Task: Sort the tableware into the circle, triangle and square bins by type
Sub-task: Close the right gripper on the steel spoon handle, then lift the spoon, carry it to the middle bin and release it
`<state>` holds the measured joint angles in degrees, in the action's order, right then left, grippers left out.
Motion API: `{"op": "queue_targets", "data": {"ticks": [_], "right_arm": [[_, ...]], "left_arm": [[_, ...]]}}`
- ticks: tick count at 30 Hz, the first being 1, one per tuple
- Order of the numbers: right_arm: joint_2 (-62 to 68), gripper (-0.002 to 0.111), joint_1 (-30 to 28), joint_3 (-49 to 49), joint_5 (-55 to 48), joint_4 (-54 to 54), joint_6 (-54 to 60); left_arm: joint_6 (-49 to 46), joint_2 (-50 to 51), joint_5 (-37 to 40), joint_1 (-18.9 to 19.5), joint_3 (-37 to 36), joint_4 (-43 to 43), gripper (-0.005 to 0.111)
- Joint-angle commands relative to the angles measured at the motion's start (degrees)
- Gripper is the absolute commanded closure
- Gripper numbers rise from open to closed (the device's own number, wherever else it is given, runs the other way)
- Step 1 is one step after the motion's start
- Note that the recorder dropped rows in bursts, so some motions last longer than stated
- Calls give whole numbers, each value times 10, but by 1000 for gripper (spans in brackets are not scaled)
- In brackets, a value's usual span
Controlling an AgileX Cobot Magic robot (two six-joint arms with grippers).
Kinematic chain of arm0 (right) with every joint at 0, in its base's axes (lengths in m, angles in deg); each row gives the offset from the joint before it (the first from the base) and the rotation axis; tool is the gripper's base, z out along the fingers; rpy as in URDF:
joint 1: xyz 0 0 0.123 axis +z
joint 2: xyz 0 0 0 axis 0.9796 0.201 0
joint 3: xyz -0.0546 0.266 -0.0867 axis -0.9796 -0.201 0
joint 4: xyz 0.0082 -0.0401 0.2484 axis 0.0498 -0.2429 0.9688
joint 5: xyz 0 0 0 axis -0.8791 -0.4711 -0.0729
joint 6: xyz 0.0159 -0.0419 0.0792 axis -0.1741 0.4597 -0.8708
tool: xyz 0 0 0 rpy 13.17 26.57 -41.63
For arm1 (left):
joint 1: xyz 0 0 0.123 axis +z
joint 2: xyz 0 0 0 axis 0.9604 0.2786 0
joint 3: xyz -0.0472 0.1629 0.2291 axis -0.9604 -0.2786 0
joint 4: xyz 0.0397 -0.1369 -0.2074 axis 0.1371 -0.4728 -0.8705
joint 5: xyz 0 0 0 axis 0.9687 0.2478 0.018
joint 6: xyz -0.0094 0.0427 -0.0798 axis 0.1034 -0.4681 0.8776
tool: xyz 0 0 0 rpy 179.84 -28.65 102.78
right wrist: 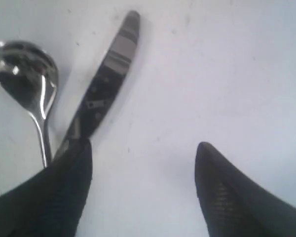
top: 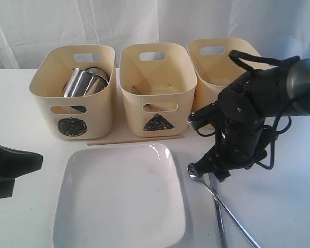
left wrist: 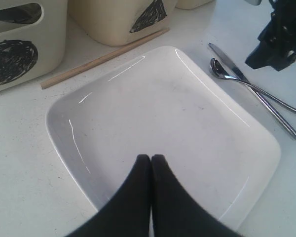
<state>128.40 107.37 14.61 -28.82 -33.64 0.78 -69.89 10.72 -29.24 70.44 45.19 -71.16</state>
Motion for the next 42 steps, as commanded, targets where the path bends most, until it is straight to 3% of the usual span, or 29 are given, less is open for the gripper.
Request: {"op": "queue_targets", "data": {"ticks": [1, 4, 12, 18, 35, 39, 42], "right_arm": [[-28, 51, -3, -16, -51, 55, 38], [-28, 51, -3, -42, -44, 114, 101], [-28, 52, -3, -92, -30, 117, 104], [-28, 58, -3, -92, -14, 123, 104], [15, 59, -3, -92, 8, 125, 104], [17, 71, -3, -92, 10, 125, 104], [17, 89, -3, -92, 10, 125, 104]], "left_arm": [[2, -4, 7, 1, -2, -3, 107], [2, -4, 7, 1, -2, -3, 107], [2, -4, 7, 1, -2, -3, 107], [2, -4, 7, 1, -2, -3, 107], [2, -4, 6, 1, -2, -3, 107], [2, -4, 6, 1, -2, -3, 107], [2, -4, 3, 1, -2, -3, 107]]}}
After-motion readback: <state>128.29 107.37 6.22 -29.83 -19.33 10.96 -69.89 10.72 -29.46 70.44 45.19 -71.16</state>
